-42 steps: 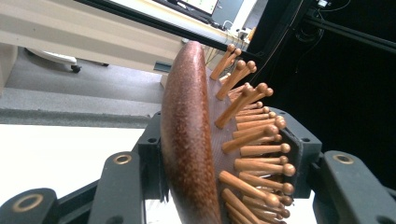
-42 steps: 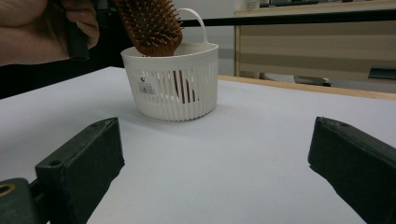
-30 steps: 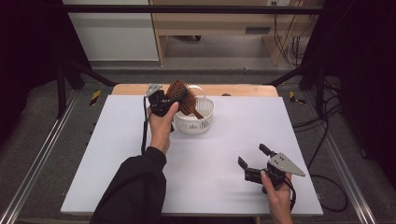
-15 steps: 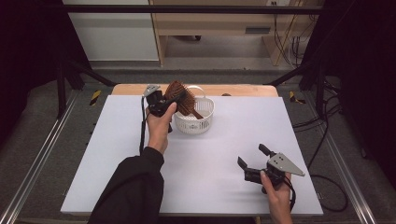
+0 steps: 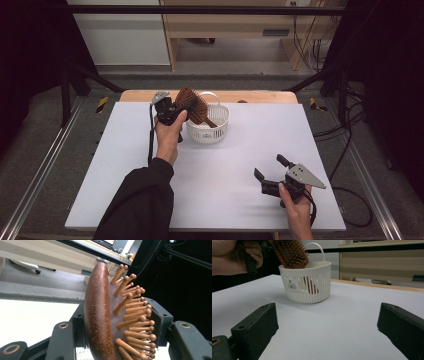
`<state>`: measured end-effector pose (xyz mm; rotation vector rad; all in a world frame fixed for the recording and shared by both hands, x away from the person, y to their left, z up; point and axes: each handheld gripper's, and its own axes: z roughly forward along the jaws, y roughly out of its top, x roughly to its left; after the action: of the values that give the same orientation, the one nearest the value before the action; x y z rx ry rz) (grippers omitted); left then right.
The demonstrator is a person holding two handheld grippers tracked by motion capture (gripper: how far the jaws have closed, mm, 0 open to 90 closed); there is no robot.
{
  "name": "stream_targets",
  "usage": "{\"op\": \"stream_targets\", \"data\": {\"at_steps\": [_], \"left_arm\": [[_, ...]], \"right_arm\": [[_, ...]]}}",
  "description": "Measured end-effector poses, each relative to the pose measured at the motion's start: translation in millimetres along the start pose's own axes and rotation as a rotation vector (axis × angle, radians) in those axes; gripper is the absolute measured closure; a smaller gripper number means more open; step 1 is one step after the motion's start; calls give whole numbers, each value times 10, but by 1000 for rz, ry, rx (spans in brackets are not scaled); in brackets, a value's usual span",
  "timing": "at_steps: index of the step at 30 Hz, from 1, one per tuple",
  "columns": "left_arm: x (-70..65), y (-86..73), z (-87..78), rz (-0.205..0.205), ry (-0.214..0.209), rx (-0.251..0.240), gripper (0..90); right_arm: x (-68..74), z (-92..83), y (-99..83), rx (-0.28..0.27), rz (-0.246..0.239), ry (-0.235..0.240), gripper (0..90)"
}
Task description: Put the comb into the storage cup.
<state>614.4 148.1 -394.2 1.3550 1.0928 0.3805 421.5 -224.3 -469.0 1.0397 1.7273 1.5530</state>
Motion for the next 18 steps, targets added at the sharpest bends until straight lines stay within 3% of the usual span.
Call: {"op": "stream_targets", "data": {"at_steps": [18], "left_arm": [[106, -26, -27, -35, 5, 5, 437]], "right_arm": [[4, 3, -2, 2, 1, 1, 36]]}}
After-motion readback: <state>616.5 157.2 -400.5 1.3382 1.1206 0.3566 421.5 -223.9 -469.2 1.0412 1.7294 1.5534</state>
